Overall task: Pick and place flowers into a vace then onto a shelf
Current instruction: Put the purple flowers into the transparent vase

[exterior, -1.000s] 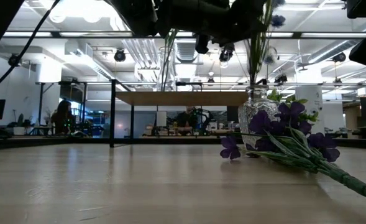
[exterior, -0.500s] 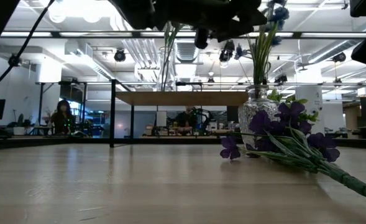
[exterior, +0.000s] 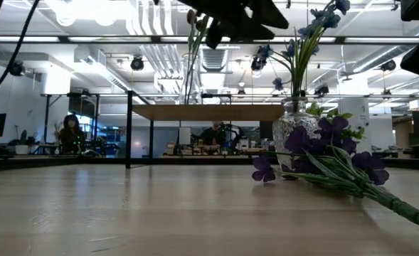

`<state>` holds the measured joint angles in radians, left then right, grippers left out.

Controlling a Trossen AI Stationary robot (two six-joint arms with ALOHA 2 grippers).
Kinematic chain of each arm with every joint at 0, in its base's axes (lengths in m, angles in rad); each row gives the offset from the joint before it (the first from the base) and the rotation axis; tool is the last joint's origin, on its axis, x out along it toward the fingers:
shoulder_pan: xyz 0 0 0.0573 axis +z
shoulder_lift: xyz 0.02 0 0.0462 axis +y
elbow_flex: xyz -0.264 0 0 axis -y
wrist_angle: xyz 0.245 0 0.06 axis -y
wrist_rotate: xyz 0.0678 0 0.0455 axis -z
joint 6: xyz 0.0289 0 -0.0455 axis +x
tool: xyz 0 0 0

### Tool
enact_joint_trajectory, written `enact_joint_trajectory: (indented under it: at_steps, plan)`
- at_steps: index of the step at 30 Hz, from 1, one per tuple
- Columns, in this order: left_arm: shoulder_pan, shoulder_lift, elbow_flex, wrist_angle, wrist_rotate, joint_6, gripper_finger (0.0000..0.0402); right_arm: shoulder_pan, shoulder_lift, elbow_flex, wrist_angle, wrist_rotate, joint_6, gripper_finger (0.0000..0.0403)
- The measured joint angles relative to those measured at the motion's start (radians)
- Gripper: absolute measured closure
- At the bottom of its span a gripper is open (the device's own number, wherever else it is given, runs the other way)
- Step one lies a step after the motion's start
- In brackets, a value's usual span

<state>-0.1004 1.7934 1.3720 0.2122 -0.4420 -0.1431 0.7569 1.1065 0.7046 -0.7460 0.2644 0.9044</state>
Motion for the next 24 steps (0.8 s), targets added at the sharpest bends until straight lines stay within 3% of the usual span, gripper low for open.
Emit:
enact_joint_trajectory:
  at_steps: [7, 12, 17, 24]
  plan:
    - [-0.034, -0.042, 0.000, -0.200, 0.191, -0.236, 0.0236, 0.000, 0.000, -0.006, 0.000, 0.015, -0.032, 0.0346]
    - [-0.067, -0.044, -0.001, -0.206, 0.350, -0.370, 0.0238, 0.000, 0.000, -0.006, 0.000, 0.027, -0.055, 0.0346]
    - [-0.133, -0.039, -0.001, -0.207, 0.391, -0.405, 0.0238, 0.000, 0.000, -0.007, -0.001, 0.027, -0.084, 0.0346]
    - [-0.217, -0.032, -0.003, -0.249, 0.366, -0.542, 0.0238, 0.000, 0.000, -0.007, -0.002, 0.027, -0.111, 0.0346]
